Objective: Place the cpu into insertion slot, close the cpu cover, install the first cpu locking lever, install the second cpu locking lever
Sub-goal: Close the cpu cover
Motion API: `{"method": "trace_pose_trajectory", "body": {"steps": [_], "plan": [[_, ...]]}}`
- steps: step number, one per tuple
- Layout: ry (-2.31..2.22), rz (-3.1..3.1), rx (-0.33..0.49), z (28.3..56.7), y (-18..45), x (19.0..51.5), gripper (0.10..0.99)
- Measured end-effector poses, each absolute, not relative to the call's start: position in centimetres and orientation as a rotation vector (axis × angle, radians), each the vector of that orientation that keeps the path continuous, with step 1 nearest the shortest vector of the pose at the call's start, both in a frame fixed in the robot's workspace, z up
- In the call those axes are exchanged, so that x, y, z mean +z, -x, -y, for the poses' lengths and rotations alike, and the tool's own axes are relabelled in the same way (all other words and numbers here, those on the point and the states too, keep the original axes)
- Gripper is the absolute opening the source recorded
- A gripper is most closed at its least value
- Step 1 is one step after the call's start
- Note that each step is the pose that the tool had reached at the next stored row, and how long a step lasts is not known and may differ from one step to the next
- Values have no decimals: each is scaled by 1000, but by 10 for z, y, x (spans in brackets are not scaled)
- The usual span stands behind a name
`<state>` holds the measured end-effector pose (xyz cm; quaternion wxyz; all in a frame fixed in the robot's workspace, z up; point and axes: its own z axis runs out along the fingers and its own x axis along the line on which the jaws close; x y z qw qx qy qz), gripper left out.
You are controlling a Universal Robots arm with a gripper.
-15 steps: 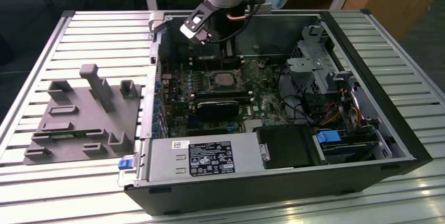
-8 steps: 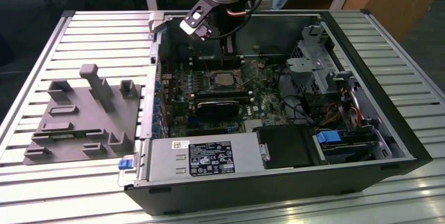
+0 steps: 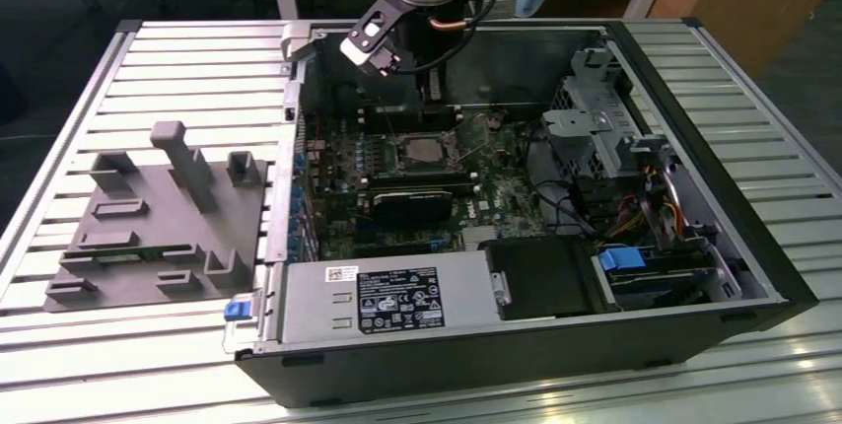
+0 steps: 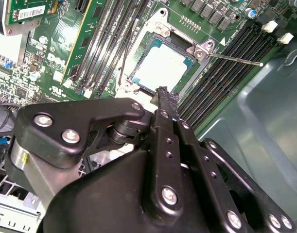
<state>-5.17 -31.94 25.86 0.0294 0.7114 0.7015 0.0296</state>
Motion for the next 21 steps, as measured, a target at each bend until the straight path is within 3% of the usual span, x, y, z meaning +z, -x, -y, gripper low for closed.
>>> {"method": "trace_pose_trajectory", "body": {"steps": [21], "plan": [[-2194, -2164, 91, 319, 35, 259, 102]]}}
